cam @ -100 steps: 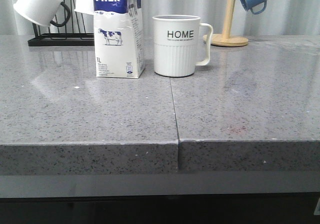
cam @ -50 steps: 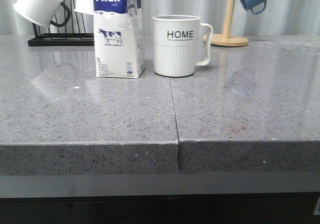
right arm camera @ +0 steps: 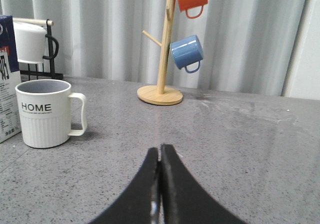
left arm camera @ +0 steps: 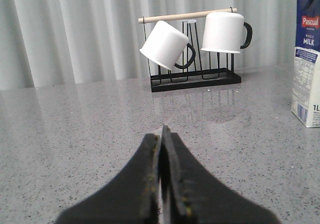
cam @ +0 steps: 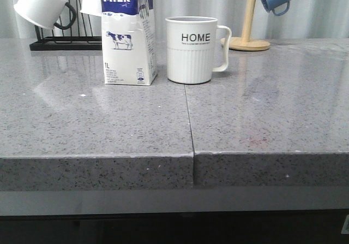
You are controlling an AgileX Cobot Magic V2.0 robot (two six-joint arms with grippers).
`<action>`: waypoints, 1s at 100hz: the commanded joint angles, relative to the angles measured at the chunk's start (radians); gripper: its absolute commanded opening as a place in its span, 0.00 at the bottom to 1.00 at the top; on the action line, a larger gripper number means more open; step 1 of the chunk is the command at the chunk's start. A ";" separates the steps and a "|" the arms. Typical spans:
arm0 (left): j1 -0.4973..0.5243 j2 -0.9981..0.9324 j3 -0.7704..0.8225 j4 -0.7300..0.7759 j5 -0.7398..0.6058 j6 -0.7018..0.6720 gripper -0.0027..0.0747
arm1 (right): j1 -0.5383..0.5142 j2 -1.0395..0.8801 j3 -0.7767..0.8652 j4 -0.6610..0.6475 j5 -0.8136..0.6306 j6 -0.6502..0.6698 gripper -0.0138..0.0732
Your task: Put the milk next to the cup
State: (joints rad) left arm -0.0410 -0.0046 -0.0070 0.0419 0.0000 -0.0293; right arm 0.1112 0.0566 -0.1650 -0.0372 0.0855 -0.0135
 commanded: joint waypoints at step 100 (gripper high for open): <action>0.003 -0.032 0.051 -0.004 -0.070 -0.009 0.01 | -0.089 -0.087 0.174 0.001 -0.180 0.058 0.02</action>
State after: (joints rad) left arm -0.0410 -0.0046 -0.0070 0.0419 0.0000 -0.0293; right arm 0.0285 -0.0111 0.0283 -0.0263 -0.0068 0.0465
